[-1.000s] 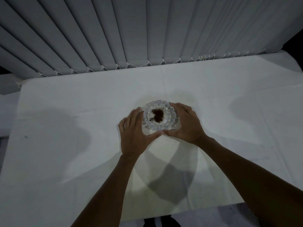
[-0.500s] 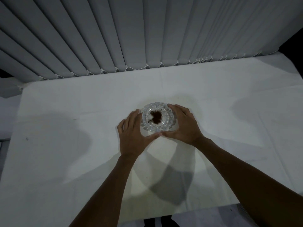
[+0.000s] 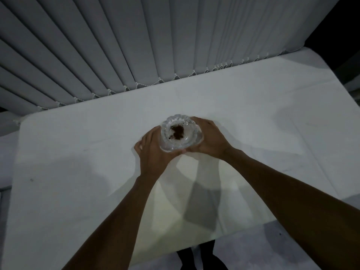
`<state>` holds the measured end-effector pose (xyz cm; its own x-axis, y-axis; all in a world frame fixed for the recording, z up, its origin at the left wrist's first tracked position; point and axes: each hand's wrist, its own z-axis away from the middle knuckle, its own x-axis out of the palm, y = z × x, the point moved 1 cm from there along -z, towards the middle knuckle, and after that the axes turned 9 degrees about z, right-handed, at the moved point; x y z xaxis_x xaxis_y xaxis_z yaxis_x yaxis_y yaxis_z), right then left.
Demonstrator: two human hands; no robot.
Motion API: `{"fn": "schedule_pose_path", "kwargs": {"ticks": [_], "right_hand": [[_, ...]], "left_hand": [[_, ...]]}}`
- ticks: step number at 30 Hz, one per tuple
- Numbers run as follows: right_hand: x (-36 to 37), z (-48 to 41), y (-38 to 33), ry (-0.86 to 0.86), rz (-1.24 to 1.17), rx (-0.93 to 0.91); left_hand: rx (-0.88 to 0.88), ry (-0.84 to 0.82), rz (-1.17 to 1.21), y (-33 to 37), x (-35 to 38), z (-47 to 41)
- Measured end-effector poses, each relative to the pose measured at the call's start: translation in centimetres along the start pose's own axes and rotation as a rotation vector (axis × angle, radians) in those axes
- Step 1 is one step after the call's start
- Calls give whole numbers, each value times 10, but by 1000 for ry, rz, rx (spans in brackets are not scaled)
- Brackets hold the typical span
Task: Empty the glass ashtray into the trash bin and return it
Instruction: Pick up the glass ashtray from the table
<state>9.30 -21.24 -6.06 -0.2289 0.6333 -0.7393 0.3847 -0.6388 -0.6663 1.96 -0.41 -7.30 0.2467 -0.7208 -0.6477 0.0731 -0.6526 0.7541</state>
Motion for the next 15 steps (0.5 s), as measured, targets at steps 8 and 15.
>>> {"fn": "schedule_pose_path", "kwargs": {"ticks": [8,15], "right_hand": [[-71,23,-23,101,5,57],[-186,74,-57,238,125,151]], "left_hand": [[172,-80,-135,60,-16,-25],[363,-208,-53,177,-22,-38]]}}
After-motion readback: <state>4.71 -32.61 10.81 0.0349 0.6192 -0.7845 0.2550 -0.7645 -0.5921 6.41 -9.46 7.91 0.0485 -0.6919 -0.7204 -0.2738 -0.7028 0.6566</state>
